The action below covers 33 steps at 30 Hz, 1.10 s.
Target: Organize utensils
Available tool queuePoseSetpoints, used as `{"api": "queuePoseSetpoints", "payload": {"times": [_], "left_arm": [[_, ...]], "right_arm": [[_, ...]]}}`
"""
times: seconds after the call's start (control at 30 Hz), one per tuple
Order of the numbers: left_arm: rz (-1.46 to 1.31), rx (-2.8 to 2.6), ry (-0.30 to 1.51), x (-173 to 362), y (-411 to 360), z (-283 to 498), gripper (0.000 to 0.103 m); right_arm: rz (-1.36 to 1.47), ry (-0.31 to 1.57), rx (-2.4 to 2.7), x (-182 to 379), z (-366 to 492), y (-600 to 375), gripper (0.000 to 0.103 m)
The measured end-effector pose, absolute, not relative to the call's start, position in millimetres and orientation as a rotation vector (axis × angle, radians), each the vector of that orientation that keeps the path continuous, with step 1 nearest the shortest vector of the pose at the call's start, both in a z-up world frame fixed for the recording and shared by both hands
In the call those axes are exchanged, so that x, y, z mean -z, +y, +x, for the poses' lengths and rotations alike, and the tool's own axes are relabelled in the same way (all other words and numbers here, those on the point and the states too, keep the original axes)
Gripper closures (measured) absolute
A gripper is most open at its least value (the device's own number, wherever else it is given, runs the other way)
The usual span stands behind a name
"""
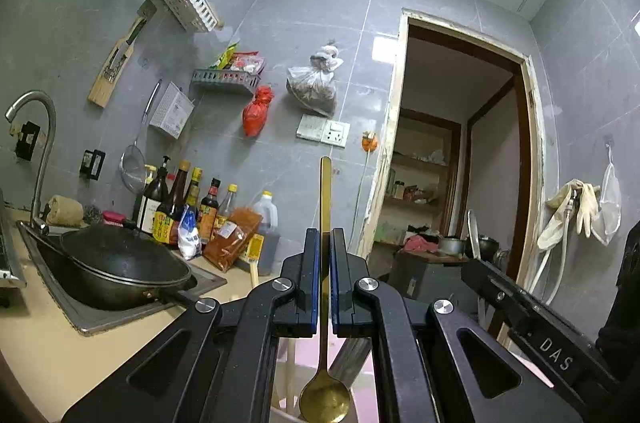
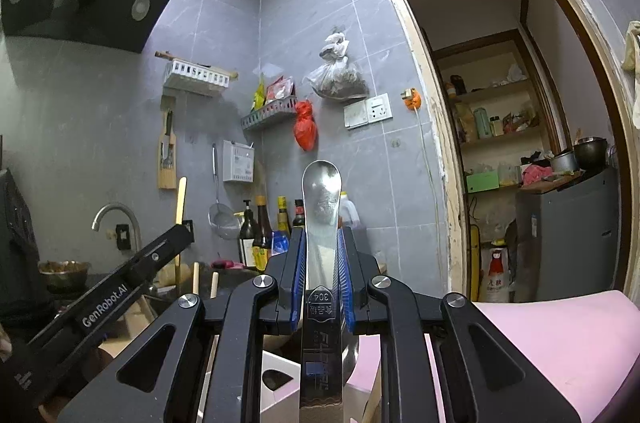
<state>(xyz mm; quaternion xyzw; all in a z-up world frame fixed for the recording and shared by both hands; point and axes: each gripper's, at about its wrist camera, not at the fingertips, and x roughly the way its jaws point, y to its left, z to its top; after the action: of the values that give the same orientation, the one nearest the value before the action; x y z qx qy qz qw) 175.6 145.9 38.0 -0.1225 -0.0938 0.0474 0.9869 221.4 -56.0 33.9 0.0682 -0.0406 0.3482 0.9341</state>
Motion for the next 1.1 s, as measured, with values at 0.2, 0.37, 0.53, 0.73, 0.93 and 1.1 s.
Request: {"api": "queuePoseSetpoints", "payload": {"times": [0.2, 0.37, 0.53, 0.73, 0.93, 1.1], "left_arm": [[-0.26, -0.061, -0.152, -35.5, 145.6, 170.9, 0.1], [-0.261, -0.023, -0.082, -39.6, 143.9, 162.7, 0.099], [-0.29, 0.022, 0.033, -43.9, 145.2, 158.4, 0.098], [-0.31, 0.074, 0.151, -45.3, 135.4, 148.5, 0.07], [-0.285, 0.09, 0.242, -42.8, 118.0, 131.9, 0.058], [-0.287, 0.1, 0.297, -37.1, 108.5, 115.4, 0.037]], "right_arm": [[0.128, -0.082, -0.712, -33.3, 219.8, -55.9, 0.089], [0.113, -0.086, -0.712, -35.7, 214.5, -56.5, 0.089], [0.104, -0.081, -0.703, -40.6, 207.2, -60.0, 0.086], [0.095, -0.039, -0.648, -47.4, 190.8, -76.6, 0.077], [0.084, 0.046, -0.59, -43.5, 168.8, -101.1, 0.059], [0.076, 0.101, -0.539, -37.6, 146.0, -124.9, 0.05]]}}
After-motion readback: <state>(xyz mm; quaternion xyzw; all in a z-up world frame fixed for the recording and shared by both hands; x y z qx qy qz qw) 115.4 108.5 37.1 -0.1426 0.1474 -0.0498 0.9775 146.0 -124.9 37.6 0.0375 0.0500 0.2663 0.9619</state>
